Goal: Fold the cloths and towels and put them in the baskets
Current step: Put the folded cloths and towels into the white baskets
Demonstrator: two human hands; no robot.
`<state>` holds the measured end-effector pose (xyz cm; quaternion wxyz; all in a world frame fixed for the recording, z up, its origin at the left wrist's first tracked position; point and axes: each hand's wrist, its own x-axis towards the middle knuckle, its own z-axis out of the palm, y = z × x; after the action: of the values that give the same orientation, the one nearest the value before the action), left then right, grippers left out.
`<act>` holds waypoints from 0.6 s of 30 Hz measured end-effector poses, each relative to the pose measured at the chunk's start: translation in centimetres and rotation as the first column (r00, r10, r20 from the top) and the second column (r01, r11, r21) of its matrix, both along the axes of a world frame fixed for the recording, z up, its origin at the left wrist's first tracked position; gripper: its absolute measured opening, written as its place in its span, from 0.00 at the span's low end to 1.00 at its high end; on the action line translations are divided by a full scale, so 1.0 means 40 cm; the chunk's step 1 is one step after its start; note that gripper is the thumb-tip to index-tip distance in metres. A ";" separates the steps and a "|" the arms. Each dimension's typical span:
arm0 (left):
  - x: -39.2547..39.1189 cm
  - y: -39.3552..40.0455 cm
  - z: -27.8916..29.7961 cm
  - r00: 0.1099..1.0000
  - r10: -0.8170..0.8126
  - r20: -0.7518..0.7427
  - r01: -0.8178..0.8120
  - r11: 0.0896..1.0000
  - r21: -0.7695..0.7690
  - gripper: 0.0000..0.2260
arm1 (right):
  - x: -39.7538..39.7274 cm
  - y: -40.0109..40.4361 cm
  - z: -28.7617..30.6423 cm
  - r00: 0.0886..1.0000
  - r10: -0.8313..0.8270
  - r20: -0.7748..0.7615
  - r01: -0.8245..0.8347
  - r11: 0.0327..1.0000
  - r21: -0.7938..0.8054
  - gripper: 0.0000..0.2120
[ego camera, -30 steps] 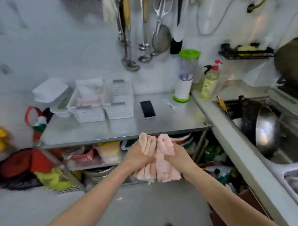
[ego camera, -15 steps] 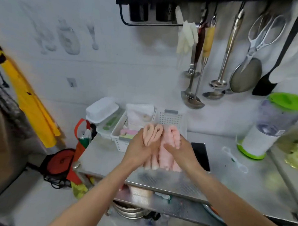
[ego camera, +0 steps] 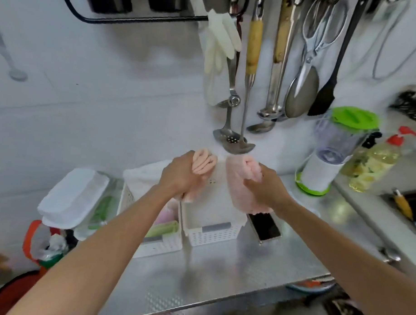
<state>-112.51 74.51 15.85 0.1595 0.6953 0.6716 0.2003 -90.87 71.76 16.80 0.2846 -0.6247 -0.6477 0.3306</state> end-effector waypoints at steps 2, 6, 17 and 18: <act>0.018 0.038 -0.031 0.980 -0.060 -0.189 0.063 0.998 0.010 0.09 | 0.020 -0.001 -0.004 0.998 -0.050 0.025 0.051 0.999 -0.021 0.15; 0.055 0.044 -0.119 0.888 -0.279 -0.366 0.262 0.960 -0.098 0.10 | 0.067 -0.015 -0.036 0.991 -0.135 -0.018 0.133 0.988 -0.077 0.10; 0.120 0.056 -0.264 0.829 -0.421 -0.367 0.306 0.892 -0.333 0.06 | 0.127 0.001 -0.095 0.987 -0.160 0.020 0.162 0.981 -0.107 0.09; 0.122 0.051 -0.272 0.834 -0.463 -0.300 0.325 0.852 -0.411 0.07 | 0.132 0.005 -0.098 0.988 -0.154 0.020 0.155 0.982 -0.108 0.09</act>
<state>-107.65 76.57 4.95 0.1802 0.8071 0.5535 -0.0994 -85.61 71.95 12.87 0.2708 -0.6898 -0.5797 0.3388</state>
